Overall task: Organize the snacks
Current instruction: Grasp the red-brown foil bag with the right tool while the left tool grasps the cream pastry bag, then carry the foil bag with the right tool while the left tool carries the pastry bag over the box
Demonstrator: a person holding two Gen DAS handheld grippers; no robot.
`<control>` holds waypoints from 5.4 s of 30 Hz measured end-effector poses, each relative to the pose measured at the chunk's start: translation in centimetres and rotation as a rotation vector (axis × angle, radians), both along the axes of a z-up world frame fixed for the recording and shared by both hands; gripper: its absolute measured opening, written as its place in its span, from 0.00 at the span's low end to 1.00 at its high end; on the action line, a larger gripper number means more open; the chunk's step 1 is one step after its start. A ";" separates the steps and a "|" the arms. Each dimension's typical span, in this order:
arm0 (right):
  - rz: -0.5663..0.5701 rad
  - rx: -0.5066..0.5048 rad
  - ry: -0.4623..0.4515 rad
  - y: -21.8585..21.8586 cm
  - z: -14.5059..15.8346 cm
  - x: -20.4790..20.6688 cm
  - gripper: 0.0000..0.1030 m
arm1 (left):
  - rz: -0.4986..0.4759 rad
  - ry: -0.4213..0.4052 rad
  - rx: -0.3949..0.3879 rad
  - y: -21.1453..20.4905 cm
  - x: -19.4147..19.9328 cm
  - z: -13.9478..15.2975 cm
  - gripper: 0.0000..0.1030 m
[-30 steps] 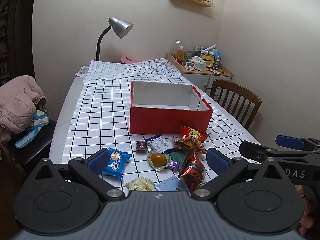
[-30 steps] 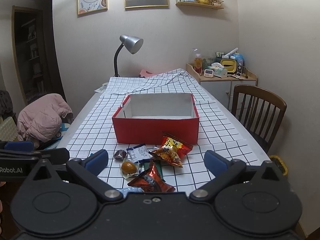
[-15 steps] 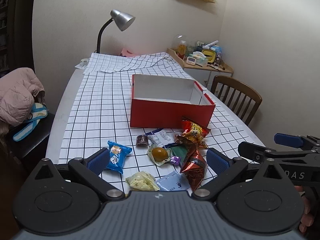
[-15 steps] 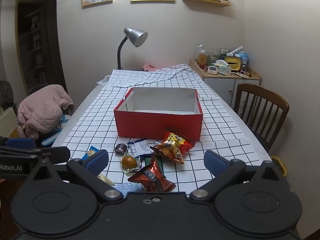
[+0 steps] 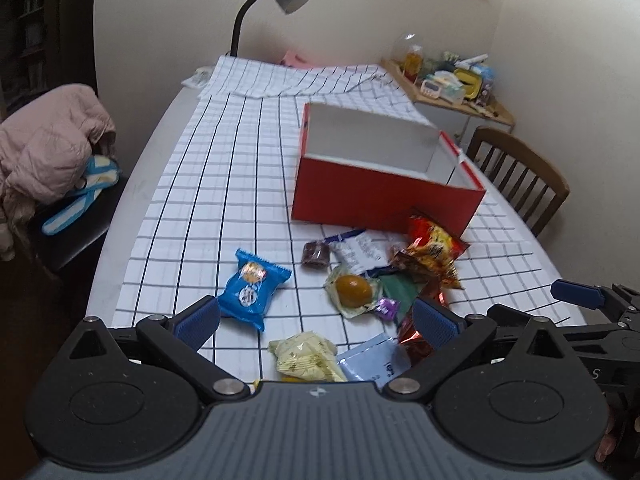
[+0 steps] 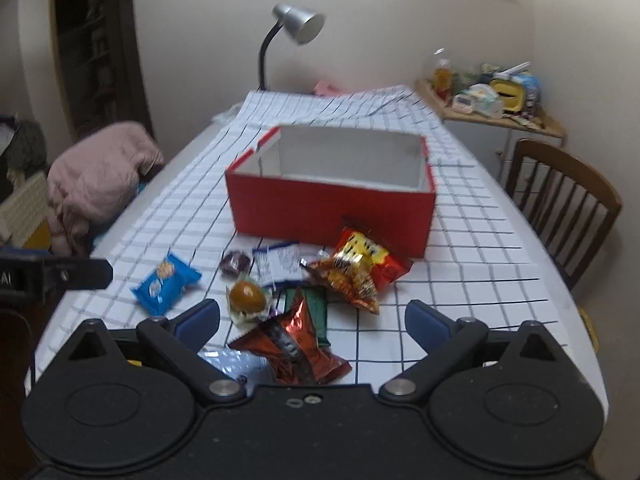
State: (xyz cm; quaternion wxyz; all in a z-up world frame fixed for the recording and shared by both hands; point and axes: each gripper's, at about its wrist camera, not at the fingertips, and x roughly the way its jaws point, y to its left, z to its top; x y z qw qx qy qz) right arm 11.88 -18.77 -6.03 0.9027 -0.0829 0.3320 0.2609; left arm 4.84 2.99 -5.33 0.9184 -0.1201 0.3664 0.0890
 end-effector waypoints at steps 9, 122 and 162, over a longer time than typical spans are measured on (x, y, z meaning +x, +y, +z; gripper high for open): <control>0.172 -0.100 0.066 1.3 -4.1 2.3 0.90 | 0.016 0.174 -0.063 0.2 1.5 -5.3 1.00; 0.180 0.037 0.203 0.9 -0.6 10.6 0.32 | -0.120 0.279 0.138 0.4 14.3 -8.7 0.65; 0.107 0.053 0.056 0.2 4.3 15.9 0.32 | -0.061 0.019 0.065 0.1 16.4 2.1 0.26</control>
